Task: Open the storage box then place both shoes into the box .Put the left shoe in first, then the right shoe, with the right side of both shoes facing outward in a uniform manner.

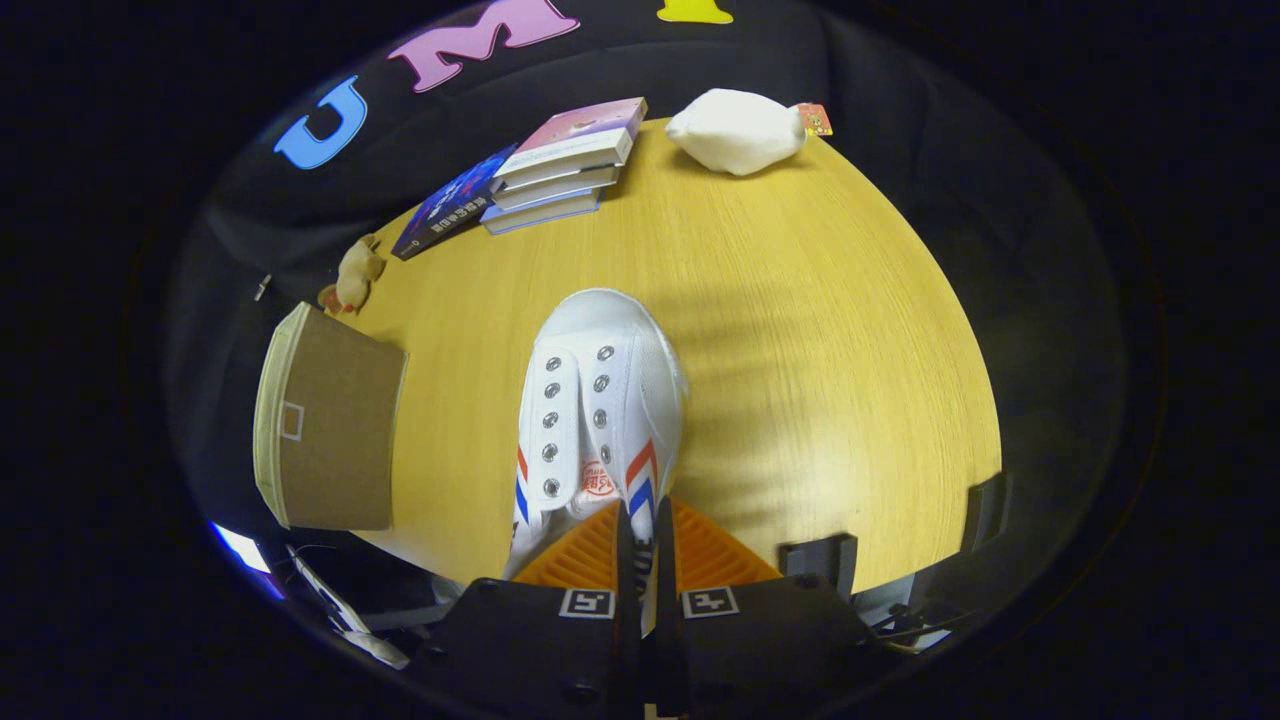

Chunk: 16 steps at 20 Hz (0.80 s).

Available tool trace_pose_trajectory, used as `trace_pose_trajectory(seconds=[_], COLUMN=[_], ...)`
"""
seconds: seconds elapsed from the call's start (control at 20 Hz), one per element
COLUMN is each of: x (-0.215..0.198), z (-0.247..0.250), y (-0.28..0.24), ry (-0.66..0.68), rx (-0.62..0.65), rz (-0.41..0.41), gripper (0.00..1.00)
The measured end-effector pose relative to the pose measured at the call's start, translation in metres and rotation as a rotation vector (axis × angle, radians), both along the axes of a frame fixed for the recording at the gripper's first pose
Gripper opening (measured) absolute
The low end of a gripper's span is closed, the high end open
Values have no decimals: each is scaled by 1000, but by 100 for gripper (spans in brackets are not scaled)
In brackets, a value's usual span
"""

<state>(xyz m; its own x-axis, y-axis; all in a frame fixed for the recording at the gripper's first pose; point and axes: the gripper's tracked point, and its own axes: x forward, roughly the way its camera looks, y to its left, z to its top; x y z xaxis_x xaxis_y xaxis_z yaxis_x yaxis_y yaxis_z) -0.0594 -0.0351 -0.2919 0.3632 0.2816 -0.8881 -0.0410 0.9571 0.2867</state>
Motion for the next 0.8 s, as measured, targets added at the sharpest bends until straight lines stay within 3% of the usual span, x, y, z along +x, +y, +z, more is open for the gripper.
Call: trace_pose_trajectory(seconds=[0.25,0.8], x=[1,-13], z=[59,145], y=[77,246], ry=[-61,-108], rx=[77,230], rz=[-10,76], gripper=[10,9])
